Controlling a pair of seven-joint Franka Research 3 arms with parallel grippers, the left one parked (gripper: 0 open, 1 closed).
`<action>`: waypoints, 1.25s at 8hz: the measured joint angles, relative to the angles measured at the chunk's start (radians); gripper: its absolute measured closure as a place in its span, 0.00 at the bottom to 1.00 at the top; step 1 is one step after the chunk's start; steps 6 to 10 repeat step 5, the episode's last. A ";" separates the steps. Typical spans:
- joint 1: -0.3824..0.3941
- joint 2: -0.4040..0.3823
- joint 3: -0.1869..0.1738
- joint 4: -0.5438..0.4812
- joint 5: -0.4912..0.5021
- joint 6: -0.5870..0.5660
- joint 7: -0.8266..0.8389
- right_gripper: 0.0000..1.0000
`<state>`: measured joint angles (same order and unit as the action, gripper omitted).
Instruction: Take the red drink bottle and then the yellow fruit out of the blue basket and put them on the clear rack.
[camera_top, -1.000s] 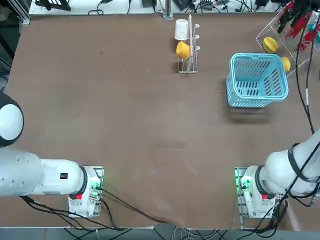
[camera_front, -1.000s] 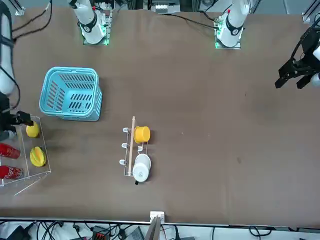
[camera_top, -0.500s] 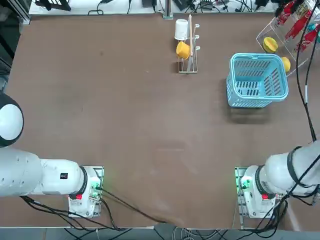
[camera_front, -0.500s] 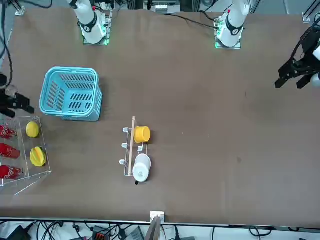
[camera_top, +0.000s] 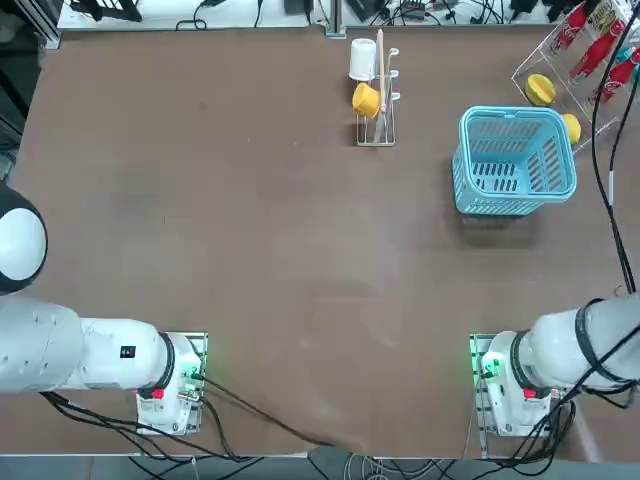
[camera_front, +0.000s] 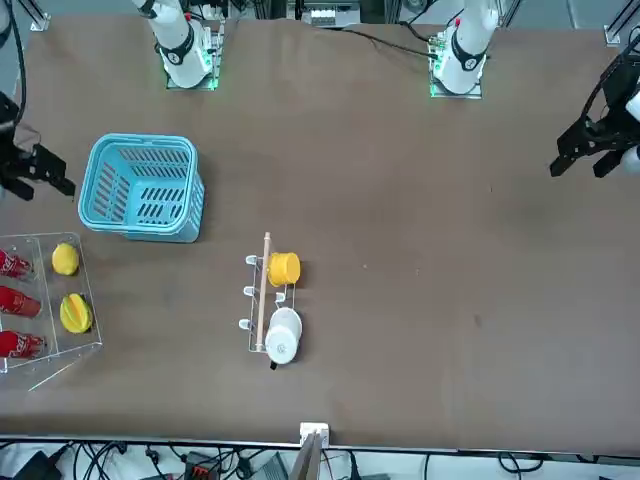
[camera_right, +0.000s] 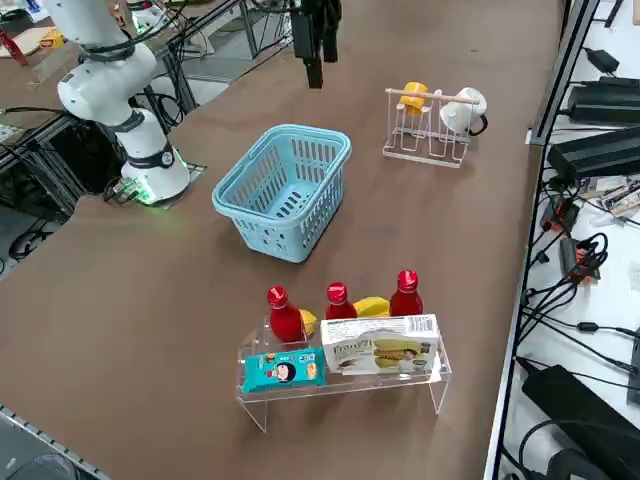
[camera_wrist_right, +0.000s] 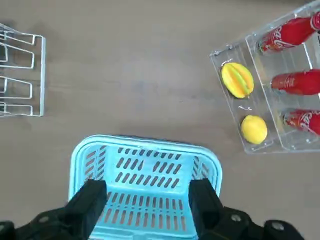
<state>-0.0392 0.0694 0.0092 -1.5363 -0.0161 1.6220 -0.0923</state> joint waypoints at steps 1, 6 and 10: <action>0.024 -0.031 -0.001 -0.031 0.000 -0.006 0.039 0.00; 0.081 -0.185 -0.071 -0.194 0.000 -0.014 0.058 0.00; 0.081 -0.185 -0.071 -0.194 0.000 -0.014 0.058 0.00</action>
